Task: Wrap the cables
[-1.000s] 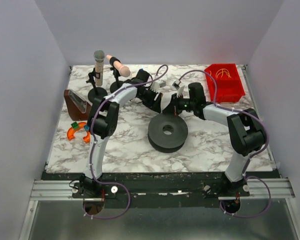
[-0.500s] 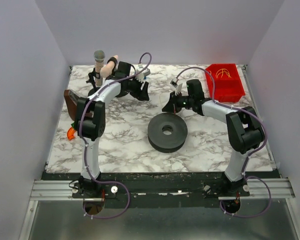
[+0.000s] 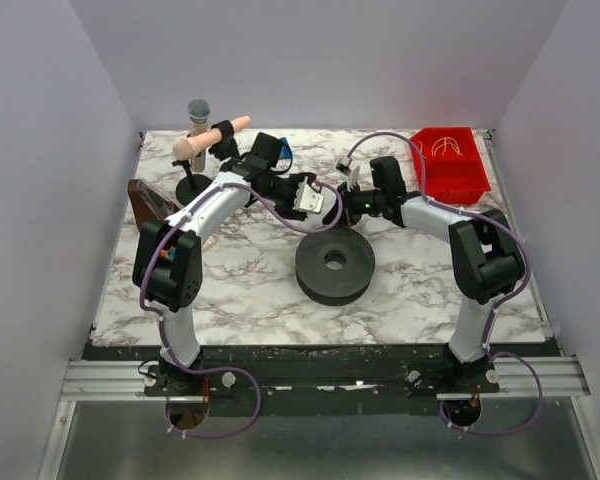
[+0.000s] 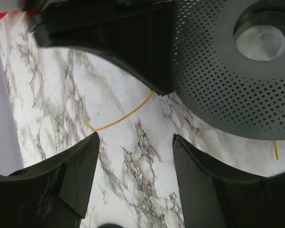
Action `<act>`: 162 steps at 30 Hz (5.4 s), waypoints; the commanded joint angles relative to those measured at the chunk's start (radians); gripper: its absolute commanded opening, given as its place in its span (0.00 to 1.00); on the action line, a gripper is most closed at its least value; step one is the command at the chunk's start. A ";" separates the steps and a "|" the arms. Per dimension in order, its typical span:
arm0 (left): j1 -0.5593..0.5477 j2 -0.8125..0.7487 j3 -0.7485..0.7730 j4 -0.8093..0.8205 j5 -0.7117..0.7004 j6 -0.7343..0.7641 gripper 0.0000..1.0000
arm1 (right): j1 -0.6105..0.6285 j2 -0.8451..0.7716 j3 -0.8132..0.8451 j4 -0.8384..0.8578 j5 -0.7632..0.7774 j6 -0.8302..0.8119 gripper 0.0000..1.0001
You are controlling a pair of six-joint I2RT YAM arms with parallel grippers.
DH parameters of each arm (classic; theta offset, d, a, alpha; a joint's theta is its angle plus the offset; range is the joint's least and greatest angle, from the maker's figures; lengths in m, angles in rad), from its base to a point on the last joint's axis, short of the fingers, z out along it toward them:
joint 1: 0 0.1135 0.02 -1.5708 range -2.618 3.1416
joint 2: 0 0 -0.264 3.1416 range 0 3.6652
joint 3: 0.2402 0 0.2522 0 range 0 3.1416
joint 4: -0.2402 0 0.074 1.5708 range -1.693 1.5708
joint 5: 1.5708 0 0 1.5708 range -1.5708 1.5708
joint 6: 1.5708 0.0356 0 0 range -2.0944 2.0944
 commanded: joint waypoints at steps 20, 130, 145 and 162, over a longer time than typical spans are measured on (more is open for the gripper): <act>-0.100 0.144 0.055 0.036 -0.204 0.252 0.41 | 0.007 0.002 0.039 -0.064 -0.098 -0.044 0.01; 0.109 0.011 -0.245 -0.347 0.080 -0.848 0.00 | 0.296 -0.322 0.003 -0.509 0.252 -0.230 0.77; 0.109 0.002 -0.306 -0.263 0.095 -0.941 0.00 | 0.299 -0.224 0.066 -0.590 0.826 -0.438 1.00; 0.109 0.005 -0.312 -0.249 0.089 -0.960 0.00 | 0.349 -0.262 -0.001 -0.601 0.496 -0.332 0.01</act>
